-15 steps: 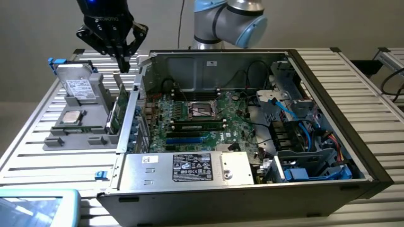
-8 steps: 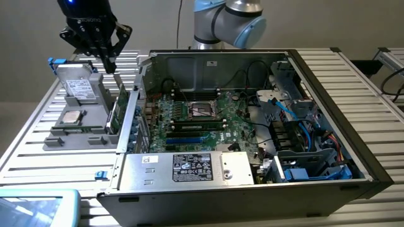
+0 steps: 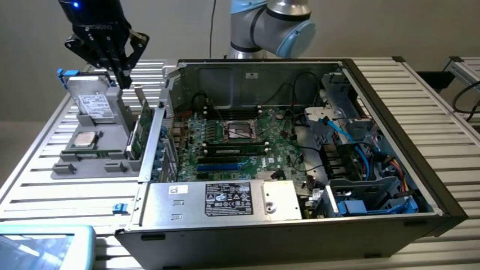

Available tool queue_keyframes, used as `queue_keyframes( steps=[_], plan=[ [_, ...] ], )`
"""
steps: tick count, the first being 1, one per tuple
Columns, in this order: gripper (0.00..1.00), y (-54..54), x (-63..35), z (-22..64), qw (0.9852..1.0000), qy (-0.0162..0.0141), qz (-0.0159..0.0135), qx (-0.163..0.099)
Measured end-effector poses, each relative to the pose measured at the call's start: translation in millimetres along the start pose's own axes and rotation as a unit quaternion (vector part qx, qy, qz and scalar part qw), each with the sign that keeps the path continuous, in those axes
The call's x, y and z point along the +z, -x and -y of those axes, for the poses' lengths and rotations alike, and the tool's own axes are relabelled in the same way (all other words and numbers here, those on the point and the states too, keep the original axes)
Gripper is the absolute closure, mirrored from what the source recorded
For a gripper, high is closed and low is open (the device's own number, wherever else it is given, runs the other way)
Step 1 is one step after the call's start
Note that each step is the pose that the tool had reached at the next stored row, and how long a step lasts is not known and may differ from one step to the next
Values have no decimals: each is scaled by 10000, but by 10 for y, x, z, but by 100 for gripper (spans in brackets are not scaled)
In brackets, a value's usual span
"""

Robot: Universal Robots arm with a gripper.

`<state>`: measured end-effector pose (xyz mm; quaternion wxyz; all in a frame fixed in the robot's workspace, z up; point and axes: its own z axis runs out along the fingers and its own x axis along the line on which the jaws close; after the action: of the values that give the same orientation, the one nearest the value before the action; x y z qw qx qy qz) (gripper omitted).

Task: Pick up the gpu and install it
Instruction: 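Reach for the gpu, then pick up the gpu and move the gpu toward the slot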

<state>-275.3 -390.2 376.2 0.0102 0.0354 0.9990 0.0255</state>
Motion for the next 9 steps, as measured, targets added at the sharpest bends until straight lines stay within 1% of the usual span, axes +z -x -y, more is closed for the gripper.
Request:
queue_keyframes(
  steps=[9],
  plan=[
    [88, -5, 5, -2, 10000, 3, -1, 0]
  ],
)
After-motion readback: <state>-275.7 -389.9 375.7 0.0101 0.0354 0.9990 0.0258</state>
